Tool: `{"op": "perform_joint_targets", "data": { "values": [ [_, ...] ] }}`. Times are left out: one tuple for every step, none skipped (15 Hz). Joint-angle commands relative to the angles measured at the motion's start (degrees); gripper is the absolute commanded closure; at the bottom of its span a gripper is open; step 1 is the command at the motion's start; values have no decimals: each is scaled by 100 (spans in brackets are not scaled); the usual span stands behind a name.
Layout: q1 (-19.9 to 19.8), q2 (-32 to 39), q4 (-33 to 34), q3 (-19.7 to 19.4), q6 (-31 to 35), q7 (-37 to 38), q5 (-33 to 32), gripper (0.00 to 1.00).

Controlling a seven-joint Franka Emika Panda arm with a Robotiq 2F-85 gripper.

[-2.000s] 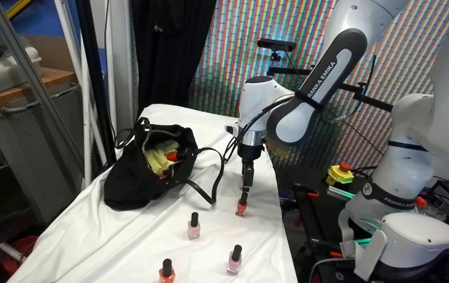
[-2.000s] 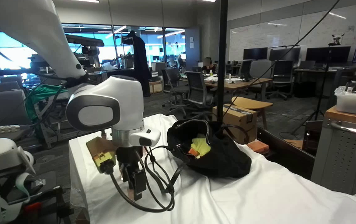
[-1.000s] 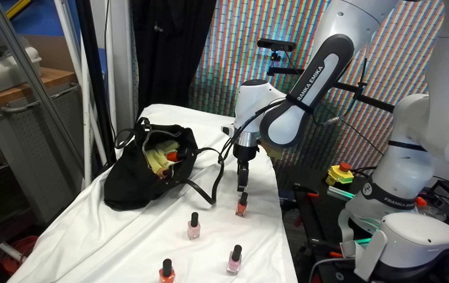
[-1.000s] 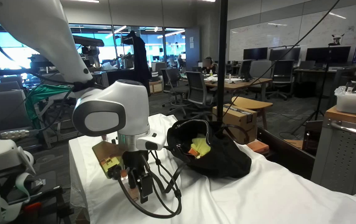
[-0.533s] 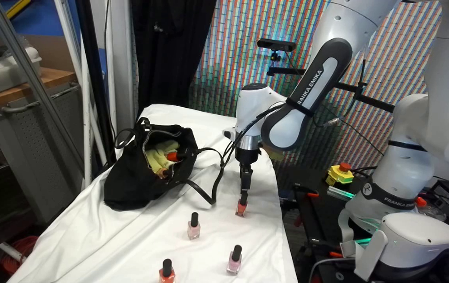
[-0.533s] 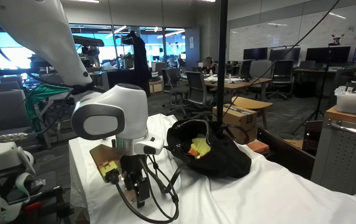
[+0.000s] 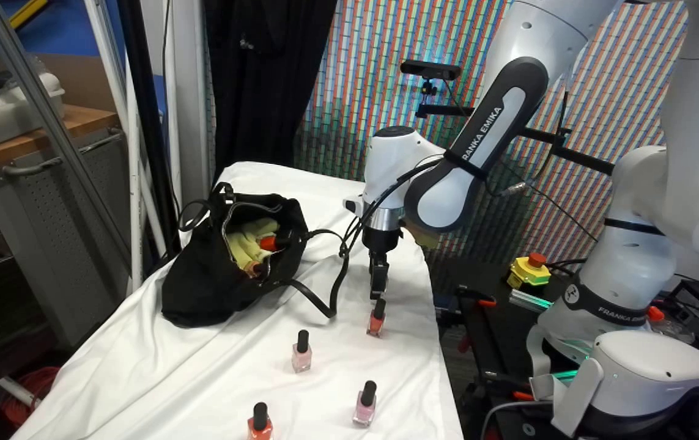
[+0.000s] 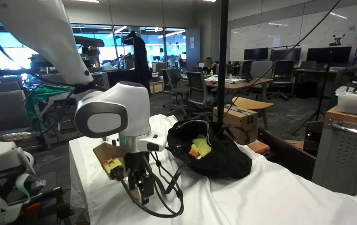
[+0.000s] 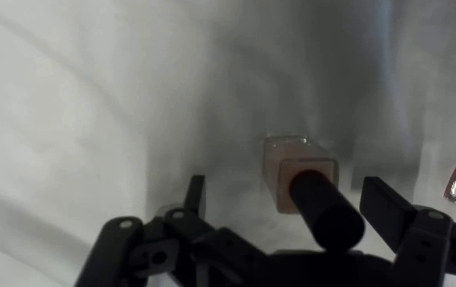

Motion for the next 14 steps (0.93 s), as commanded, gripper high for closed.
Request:
{"op": "perform_joint_targets", "data": {
  "values": [
    [126, -181, 143, -82, -87, 259, -222, 0],
    [163, -238, 156, -113, -146, 347, -291, 0],
    [185, -269, 163, -136, -148, 399, -370, 0],
    [216, -312, 157, -158, -206, 486, -437, 0],
    [246, -348, 150, -185, -253, 583, -527, 0],
    [273, -394, 125, -214, -294, 674, -619, 0],
    [284, -443, 108, -220, -369, 750, -666, 0],
    [297, -498, 84, -228, -426, 824, -716, 0],
    [306, -539, 70, -231, -481, 878, -757, 0],
    [316, -582, 48, -230, -514, 928, -791, 0],
    [318, -619, 37, -223, -558, 955, -808, 0],
    [314, -634, 23, -209, -574, 975, -814, 0],
    [313, -644, 13, -203, -598, 1004, -822, 0],
    [311, -656, -9, -198, -598, 1023, -815, 0]
  ]
}}
